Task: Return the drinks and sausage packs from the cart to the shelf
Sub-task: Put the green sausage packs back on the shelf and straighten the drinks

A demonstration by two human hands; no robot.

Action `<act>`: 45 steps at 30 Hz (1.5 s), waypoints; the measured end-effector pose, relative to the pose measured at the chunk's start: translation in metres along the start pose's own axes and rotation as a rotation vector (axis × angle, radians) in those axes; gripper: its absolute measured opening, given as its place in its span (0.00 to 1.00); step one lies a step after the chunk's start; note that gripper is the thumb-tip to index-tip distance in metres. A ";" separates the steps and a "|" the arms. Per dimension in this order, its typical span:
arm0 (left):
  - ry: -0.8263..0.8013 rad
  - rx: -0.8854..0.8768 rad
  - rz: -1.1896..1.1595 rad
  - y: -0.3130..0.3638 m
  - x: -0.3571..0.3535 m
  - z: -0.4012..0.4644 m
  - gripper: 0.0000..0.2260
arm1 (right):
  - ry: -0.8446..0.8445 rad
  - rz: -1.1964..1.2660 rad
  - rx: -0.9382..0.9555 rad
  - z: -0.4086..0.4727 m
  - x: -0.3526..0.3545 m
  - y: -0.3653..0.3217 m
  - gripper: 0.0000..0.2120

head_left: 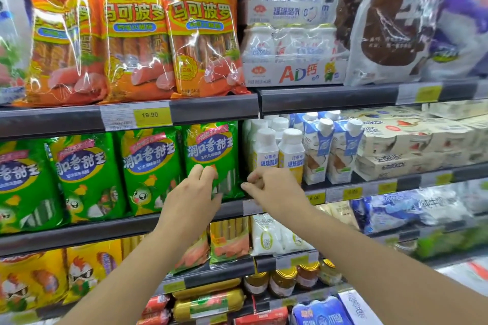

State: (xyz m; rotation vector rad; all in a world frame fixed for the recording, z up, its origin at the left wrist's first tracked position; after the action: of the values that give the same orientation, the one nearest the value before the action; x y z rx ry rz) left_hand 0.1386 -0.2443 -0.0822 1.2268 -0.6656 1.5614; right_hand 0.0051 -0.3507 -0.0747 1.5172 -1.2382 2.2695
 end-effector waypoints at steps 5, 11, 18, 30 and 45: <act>-0.042 0.022 -0.427 0.034 -0.015 0.008 0.17 | 0.112 0.075 -0.169 -0.024 0.038 0.080 0.11; -0.033 0.147 -0.513 0.064 -0.032 0.016 0.27 | 0.107 0.053 -0.203 -0.023 0.046 0.124 0.15; 0.001 0.401 -0.615 0.091 -0.045 0.026 0.31 | 0.064 0.053 -0.136 -0.004 0.035 0.138 0.24; -0.001 0.491 -0.604 0.100 -0.050 0.039 0.32 | 0.040 0.016 -0.168 0.004 0.018 0.133 0.23; 0.010 0.378 -0.656 0.096 -0.060 0.046 0.24 | 0.130 0.048 -0.238 -0.001 0.014 0.124 0.18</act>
State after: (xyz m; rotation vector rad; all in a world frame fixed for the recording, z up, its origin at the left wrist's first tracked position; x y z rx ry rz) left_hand 0.0668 -0.3394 -0.1079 1.5163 0.0664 1.1527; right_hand -0.0673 -0.4349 -0.1319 1.2507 -1.4595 2.1194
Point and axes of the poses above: each hand's wrist, its own z-axis towards the middle knuckle, its own x-axis out of the back of the hand, y = z × x, the point moved 5 cm from there along z, towards the middle knuckle, and after that the axes turned 7 degrees about -y, right-handed, at the moved point
